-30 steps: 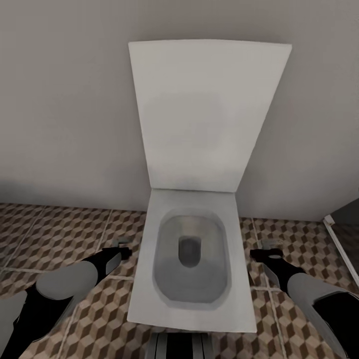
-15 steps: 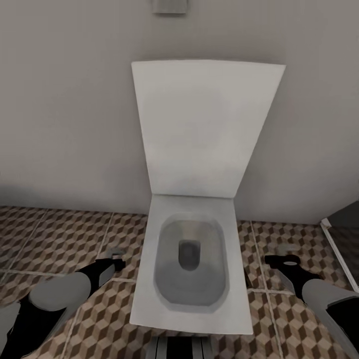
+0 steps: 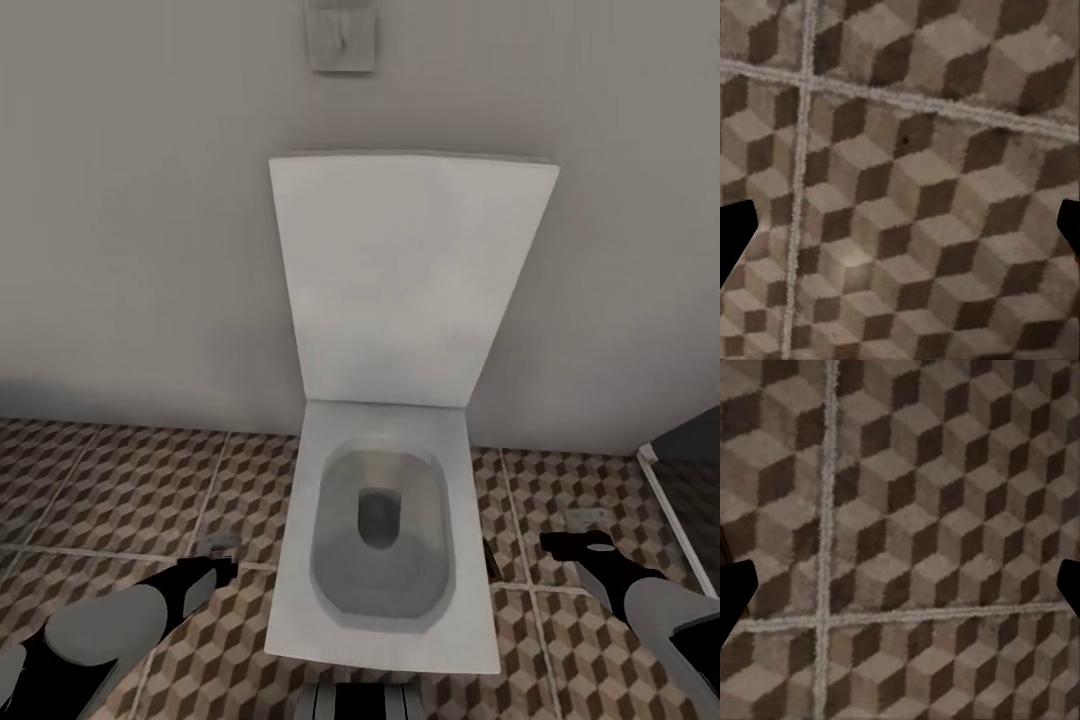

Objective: Take the four mousetraps from the cabinet in the bathroom and place them on the bathroom floor. Make sure all four end up on the same floor surface, and ensure that at least two of them are either under or directly next to the same bathroom sink.

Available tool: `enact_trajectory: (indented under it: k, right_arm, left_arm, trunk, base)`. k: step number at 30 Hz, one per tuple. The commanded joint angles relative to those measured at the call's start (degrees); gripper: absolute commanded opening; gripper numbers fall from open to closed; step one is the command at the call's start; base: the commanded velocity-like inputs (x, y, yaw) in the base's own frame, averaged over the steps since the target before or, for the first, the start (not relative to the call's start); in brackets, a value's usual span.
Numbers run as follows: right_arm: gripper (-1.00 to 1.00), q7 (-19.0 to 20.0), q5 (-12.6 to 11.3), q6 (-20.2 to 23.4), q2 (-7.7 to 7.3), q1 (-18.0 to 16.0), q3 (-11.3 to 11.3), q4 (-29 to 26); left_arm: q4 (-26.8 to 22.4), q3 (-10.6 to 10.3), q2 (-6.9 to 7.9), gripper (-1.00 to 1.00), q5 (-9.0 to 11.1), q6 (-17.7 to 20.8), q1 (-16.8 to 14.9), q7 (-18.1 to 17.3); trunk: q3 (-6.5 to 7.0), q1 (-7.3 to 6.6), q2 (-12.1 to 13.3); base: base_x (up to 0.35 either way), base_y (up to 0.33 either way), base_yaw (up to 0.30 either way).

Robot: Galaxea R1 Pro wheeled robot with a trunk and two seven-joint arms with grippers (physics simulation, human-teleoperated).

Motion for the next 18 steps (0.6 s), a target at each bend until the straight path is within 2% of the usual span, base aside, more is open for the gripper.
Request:
enact_trajectory:
  k: [1,10,18]
  right_arm:
    - [1.0,0.05,-0.01,0.0,-0.02,0.19,-0.01,0.03]
    - [1.0,0.22,-0.03,-0.02,-0.2,2.03,-0.06,0.12]
    - [1.0,0.24,-0.04,-0.02,-0.05,3.2,-0.07,0.12]
  left_arm:
    - [-0.01,0.0,0.03,1.0,-0.01,-0.23,0.37,0.0]
    - [-0.05,0.0,0.05,1.0,-0.03,-3.95,2.96,0.0]
    - [-0.34,0.0,0.04,1.0,-0.04,-4.91,3.57,0.0]
  trunk:
    - [0.19,-0.23,0.42]
    - [1.8,-2.2,4.03]
    - [3.24,-3.96,7.24]
  base:
    - [0.0,0.0,0.0]
    - [0.0,0.0,0.0]
    - [0.0,0.0,0.0]
